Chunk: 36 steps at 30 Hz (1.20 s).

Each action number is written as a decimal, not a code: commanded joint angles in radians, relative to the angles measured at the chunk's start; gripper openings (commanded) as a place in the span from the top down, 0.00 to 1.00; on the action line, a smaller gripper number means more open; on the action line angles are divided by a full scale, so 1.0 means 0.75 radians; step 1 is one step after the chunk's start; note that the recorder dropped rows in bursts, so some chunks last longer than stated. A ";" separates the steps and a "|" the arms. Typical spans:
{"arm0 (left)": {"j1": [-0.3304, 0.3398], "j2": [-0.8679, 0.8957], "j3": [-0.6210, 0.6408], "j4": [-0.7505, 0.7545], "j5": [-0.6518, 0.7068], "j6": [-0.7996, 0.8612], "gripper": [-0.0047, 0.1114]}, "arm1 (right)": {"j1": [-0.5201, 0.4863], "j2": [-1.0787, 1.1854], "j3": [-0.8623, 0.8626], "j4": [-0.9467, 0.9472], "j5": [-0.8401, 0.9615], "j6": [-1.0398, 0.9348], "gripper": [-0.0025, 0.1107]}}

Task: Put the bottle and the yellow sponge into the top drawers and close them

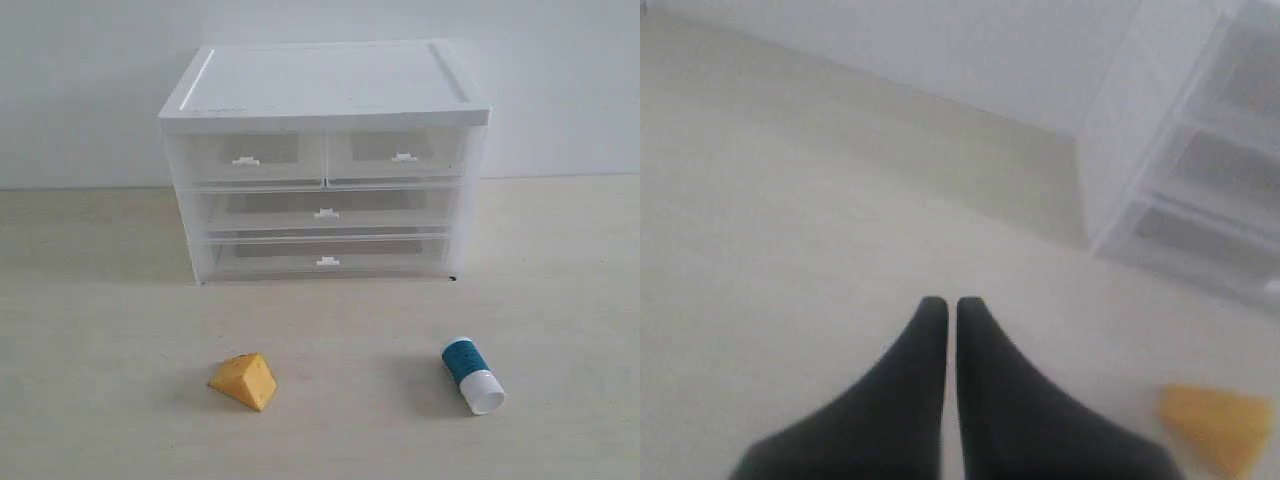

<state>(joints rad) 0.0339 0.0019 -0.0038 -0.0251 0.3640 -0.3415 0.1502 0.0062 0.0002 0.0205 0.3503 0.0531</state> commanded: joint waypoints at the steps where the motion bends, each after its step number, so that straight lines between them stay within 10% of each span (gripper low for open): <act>1: 0.004 -0.003 0.005 -0.425 0.004 -0.309 0.93 | -0.002 -0.008 0.000 -0.007 -0.012 -0.005 0.98; 36: 0.004 -0.003 0.005 -0.785 -0.207 -0.063 0.93 | -0.002 -0.008 0.000 -0.007 -0.012 -0.005 0.98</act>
<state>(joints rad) 0.0339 0.0019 -0.0038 -0.5414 0.2739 -0.4447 0.1502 0.0062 0.0002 0.0205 0.3503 0.0531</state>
